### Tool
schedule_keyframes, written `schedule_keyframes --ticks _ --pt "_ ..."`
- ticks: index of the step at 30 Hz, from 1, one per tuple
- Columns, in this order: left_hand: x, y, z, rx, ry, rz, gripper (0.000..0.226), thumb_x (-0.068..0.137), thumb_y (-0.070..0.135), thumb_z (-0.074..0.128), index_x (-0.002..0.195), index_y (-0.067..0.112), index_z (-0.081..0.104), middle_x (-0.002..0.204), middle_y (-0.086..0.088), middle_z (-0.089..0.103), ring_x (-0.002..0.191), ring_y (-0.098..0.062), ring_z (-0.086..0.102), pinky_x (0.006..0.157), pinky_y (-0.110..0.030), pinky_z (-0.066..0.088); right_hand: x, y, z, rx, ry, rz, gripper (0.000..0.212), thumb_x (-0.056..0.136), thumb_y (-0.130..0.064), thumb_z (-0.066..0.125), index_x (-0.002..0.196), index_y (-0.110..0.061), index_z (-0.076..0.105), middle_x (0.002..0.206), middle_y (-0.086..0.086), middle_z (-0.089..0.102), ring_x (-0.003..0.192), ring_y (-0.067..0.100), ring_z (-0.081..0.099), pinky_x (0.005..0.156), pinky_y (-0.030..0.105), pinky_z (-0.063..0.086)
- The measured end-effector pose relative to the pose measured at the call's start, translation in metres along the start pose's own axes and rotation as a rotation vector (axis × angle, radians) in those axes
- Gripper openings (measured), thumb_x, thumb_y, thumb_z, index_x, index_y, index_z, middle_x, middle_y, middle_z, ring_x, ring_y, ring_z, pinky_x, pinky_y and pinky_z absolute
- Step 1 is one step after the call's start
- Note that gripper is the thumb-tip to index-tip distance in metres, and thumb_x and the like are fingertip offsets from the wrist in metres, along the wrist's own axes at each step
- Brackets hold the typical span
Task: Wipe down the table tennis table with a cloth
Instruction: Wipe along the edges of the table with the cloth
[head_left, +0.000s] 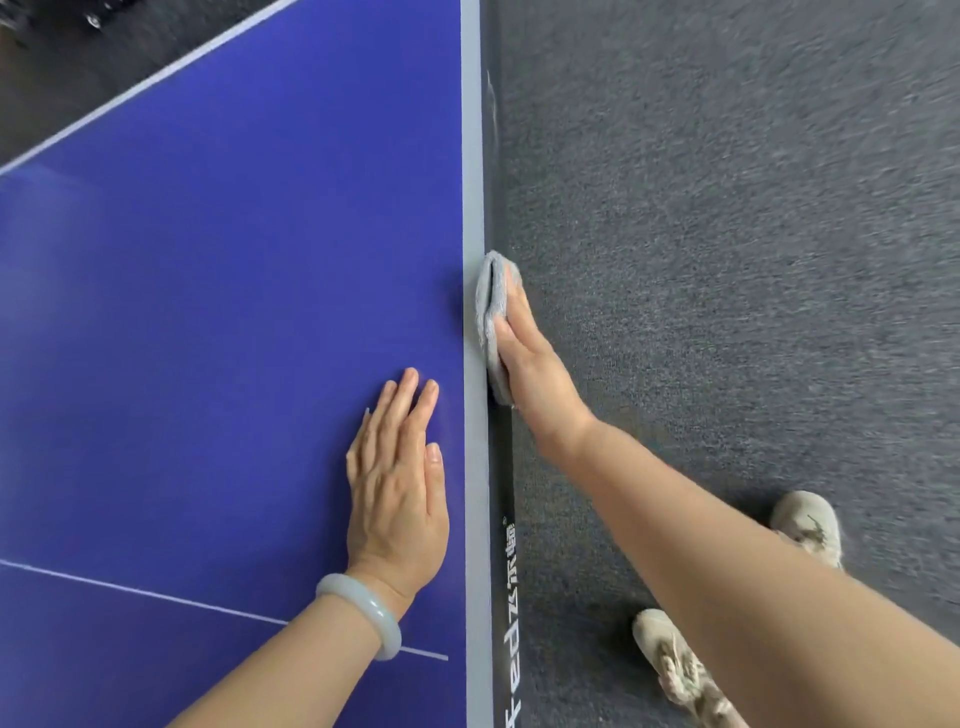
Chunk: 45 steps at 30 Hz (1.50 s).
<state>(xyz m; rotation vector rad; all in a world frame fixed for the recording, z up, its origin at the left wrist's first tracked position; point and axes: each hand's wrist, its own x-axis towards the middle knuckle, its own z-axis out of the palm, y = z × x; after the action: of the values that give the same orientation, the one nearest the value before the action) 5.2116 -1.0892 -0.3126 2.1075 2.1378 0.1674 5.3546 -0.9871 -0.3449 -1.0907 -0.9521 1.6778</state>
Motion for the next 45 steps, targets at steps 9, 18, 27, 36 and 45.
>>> schedule_keyframes --ticks 9,18,27,36,45 --pt "0.001 -0.001 0.000 0.009 0.001 0.012 0.051 0.101 0.023 0.023 0.151 0.018 0.034 0.161 0.004 0.024 0.150 -0.013 0.016 0.121 -0.040 0.016 -0.144 0.042 0.011 -0.043 -0.222 0.191 0.062 0.103 -0.021 0.040 0.154 -0.024 0.004 0.163 -0.017 -0.003 0.148 -0.009 -0.004 0.125 0.025 0.000" --pt "0.001 0.003 -0.004 0.003 -0.016 -0.014 0.052 0.100 0.020 0.026 0.151 0.019 0.033 0.161 0.004 0.024 0.150 -0.014 0.017 0.120 -0.043 0.020 0.026 -0.015 0.014 -0.042 -0.007 0.166 0.071 0.104 -0.033 0.046 0.160 -0.024 0.002 0.165 -0.002 0.014 0.151 0.010 0.016 0.124 0.034 0.014" --pt "0.053 0.008 -0.029 0.008 -0.008 0.065 0.034 0.092 0.010 0.040 0.120 0.011 0.060 0.128 -0.003 0.054 0.113 -0.023 0.049 0.100 -0.036 0.038 0.022 -0.003 0.016 -0.142 -0.036 0.232 0.073 0.104 -0.031 0.047 0.158 -0.028 -0.001 0.143 0.013 0.033 0.108 0.008 0.036 0.082 0.003 0.021" --pt "0.226 0.020 -0.012 0.061 -0.002 0.022 0.049 0.105 0.022 0.033 0.153 0.014 0.027 0.163 -0.001 0.019 0.150 -0.018 0.014 0.119 -0.036 0.013 0.021 0.006 0.012 -0.136 -0.050 0.171 0.079 0.101 -0.024 0.054 0.158 -0.018 0.000 0.155 0.003 0.020 0.125 -0.011 0.016 0.090 -0.012 0.007" --pt "0.245 0.009 -0.003 -0.045 0.033 0.023 0.052 0.101 0.030 0.025 0.153 0.026 0.031 0.161 0.010 0.021 0.149 -0.007 0.013 0.121 -0.034 0.013 0.046 -0.022 -0.009 0.243 -0.127 0.384 0.083 0.088 -0.076 0.042 0.157 -0.038 0.017 0.159 -0.029 0.017 0.145 -0.012 0.012 0.125 0.032 0.010"
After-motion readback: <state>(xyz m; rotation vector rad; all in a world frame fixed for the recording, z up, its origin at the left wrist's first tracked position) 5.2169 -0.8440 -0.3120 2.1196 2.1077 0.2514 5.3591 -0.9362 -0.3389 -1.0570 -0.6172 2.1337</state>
